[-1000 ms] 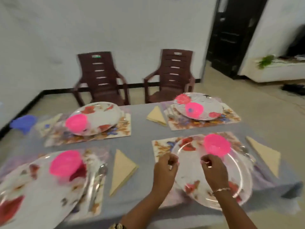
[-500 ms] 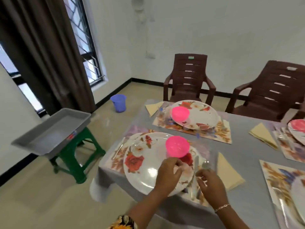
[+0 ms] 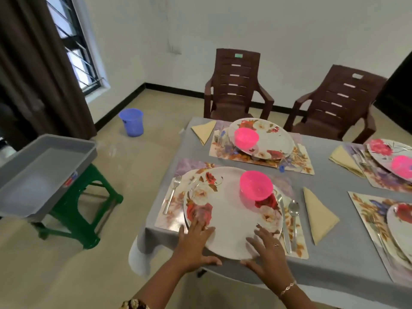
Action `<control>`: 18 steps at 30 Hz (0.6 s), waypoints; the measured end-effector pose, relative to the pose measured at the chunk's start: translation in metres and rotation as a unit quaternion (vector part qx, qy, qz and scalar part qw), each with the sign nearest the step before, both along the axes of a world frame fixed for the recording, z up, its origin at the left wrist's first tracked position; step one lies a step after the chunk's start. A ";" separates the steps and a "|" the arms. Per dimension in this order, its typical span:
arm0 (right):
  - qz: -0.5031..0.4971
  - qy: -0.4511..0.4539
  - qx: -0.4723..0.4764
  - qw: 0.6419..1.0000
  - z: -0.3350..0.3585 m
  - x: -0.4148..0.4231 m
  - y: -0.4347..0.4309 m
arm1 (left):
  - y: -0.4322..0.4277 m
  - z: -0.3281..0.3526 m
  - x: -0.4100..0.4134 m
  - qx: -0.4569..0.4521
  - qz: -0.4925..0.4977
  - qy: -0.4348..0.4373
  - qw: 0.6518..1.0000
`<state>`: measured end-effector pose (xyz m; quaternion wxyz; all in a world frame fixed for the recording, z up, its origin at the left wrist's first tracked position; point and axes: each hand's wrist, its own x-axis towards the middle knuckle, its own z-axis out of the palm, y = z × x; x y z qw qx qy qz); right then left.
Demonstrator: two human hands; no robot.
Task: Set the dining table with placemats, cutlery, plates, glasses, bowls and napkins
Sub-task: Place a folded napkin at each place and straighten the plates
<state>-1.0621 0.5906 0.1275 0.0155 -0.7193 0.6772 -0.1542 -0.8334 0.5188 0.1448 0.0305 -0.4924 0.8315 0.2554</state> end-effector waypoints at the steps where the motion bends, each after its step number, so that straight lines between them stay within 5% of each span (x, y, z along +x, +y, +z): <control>1: -0.011 0.009 0.016 1.000 0.000 0.002 0.002 | 0.001 -0.001 0.000 -0.008 -0.004 -0.011 1.000; 18: -0.033 -0.082 0.067 0.994 -0.009 0.012 -0.008 | -0.009 0.000 -0.006 -0.121 -0.032 -0.110 0.986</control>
